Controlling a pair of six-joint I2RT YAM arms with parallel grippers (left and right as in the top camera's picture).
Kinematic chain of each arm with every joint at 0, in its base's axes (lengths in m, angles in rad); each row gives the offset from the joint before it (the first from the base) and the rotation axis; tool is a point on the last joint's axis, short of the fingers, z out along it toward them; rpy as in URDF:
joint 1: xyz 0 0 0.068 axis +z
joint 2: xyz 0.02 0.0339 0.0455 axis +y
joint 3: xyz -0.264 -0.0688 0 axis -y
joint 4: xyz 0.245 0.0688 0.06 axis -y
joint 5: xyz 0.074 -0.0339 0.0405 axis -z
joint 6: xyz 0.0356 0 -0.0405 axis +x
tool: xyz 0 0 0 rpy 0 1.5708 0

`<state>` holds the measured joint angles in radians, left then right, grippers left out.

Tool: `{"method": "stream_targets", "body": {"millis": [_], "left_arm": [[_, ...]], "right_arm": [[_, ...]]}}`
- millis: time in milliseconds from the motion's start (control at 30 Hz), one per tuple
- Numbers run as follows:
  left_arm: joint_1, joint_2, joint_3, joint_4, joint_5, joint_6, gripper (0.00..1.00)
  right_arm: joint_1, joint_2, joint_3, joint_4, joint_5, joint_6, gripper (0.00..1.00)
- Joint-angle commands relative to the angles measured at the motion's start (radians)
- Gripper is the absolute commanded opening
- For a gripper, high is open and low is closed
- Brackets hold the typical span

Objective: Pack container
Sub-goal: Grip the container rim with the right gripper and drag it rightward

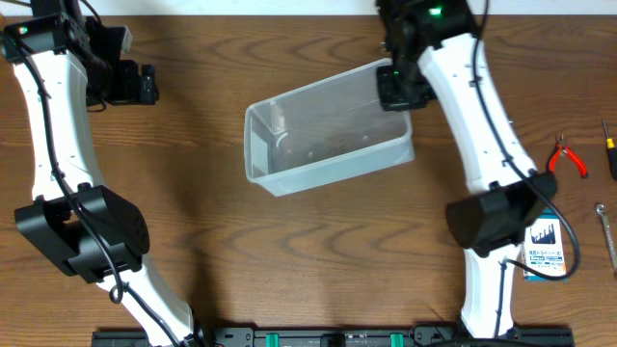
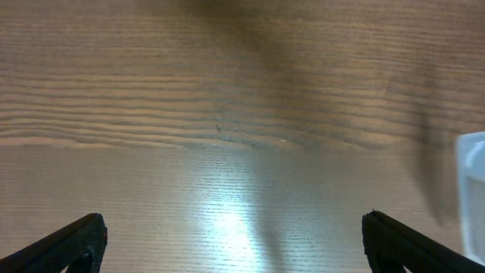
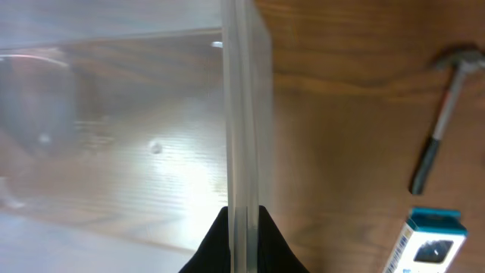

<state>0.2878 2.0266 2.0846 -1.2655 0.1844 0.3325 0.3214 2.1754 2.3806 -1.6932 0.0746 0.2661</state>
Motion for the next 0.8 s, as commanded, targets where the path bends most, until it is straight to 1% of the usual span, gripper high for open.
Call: {"method": "stream_targets", "body": {"millis": [0,100,200,333,467,633,767], "left_arm": [[0.003,0.012,-0.007,-0.009,0.013,-0.016,0.98],[0.003,0.012,-0.007,-0.009,0.013,-0.016,0.98],[0.003,0.012,-0.007,-0.009,0.013,-0.016,0.98],[0.003,0.012,-0.007,-0.011,0.013,-0.017,0.98],[0.003,0.012,-0.007,-0.018,0.013,-0.017,0.98],[0.003,0.012,-0.007,-0.023,0.013,-0.017,0.98],[0.003,0.012,-0.007,-0.024,0.013,-0.017,0.98]], "right_arm": [[-0.048,-0.072,-0.097,-0.005,-0.019,-0.032,0.01],[-0.073,-0.119,-0.217,0.008,-0.019,-0.041,0.01],[-0.079,-0.168,-0.311,0.062,-0.019,-0.055,0.01],[-0.081,-0.214,-0.398,0.124,-0.019,-0.059,0.01],[-0.101,-0.227,-0.495,0.177,-0.018,-0.084,0.01],[-0.16,-0.227,-0.629,0.301,-0.011,-0.114,0.01],[-0.222,-0.227,-0.666,0.357,-0.011,-0.123,0.01]]}}
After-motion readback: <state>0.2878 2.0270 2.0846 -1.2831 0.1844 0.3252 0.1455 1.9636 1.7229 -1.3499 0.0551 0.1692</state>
